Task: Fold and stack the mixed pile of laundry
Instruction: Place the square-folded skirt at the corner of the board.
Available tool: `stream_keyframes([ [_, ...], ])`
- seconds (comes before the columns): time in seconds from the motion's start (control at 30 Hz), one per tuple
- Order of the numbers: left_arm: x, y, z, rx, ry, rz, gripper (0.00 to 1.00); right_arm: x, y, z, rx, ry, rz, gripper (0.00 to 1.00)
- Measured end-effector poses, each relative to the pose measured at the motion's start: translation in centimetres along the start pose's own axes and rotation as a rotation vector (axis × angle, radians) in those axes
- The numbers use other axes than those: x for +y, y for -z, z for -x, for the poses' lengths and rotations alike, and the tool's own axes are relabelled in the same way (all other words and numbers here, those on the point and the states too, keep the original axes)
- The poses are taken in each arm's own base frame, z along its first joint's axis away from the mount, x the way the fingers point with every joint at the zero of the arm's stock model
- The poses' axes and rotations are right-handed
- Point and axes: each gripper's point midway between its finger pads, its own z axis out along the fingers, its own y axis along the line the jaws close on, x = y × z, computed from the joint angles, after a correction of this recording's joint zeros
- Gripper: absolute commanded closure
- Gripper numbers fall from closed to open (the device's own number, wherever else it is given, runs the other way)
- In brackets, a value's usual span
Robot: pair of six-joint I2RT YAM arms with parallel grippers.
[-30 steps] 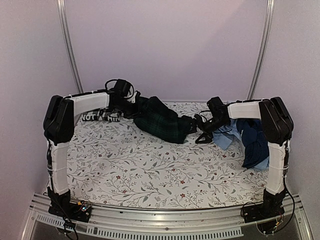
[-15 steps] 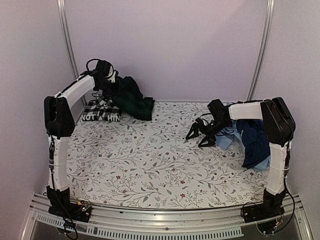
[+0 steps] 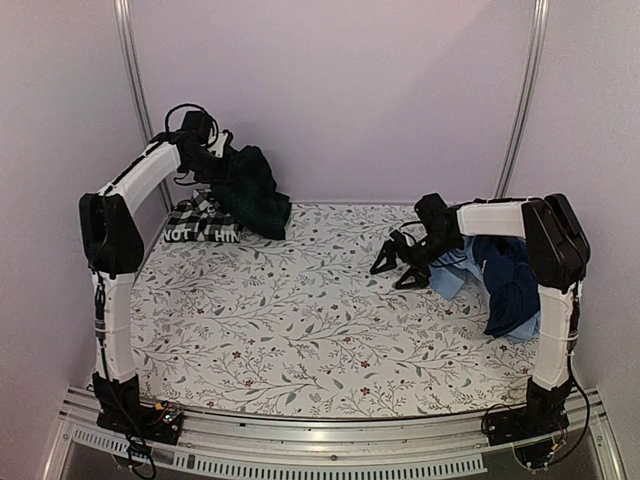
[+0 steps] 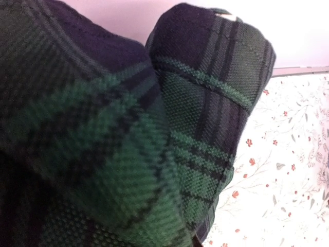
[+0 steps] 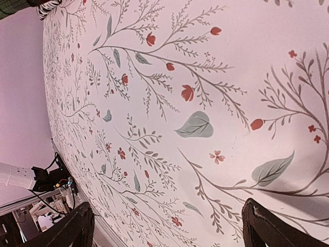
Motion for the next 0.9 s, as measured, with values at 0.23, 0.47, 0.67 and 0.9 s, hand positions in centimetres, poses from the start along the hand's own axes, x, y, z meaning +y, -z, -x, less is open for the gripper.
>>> stream_keyframes([
  [0.23,0.4,1.9,1.0,-0.039,-0.087,0.007,1.00,0.2,-0.2,0.7,-0.006,0.006,0.007,0.01],
  [0.47,-1.1,2.0,2.2,-0.093,-0.145,-0.069,1.00,-0.1,-0.5,0.7,0.003,-0.004,0.004,0.01],
  [0.67,-4.4,1.9,2.6,-0.118,-0.215,-0.125,1.00,-0.1,-0.5,0.7,0.003,-0.009,0.004,0.01],
  [0.9,-6.2,2.2,3.4,-0.146,-0.251,-0.126,1.00,-0.2,-0.6,0.6,0.005,-0.011,0.003,0.01],
])
